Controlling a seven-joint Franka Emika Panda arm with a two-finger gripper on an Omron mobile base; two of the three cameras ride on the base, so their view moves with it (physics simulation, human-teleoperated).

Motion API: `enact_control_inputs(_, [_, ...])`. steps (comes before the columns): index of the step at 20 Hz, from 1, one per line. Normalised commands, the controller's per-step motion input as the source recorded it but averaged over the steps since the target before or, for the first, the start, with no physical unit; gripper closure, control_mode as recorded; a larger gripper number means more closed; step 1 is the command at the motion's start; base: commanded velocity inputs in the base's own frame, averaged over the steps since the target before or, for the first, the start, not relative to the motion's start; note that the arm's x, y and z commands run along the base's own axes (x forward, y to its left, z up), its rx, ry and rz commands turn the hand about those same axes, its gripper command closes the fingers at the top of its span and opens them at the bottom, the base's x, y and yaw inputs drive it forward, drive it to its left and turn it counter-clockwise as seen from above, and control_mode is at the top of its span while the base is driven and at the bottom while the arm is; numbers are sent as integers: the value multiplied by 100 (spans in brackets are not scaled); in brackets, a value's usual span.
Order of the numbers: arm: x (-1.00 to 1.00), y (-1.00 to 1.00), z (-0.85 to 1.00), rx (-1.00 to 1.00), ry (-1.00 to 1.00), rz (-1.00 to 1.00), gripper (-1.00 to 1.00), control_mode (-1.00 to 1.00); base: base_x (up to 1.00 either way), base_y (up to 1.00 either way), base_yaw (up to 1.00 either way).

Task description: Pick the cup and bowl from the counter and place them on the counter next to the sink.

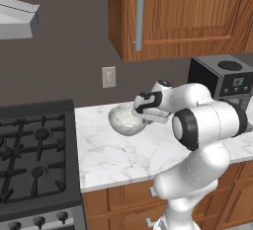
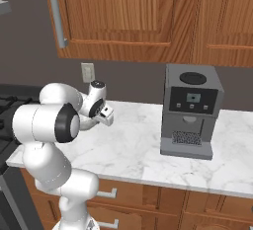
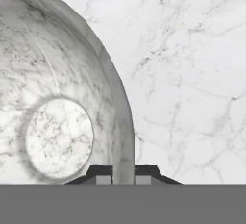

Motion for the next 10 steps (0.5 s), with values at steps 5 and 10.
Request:
enact_control_inputs(5, [-13, 0, 0, 1, -3, 0, 100, -100, 0, 0, 0])
enact_control_inputs(10, [-56, -5, 23, 5, -1, 0, 100, -100, 0, 0, 0])
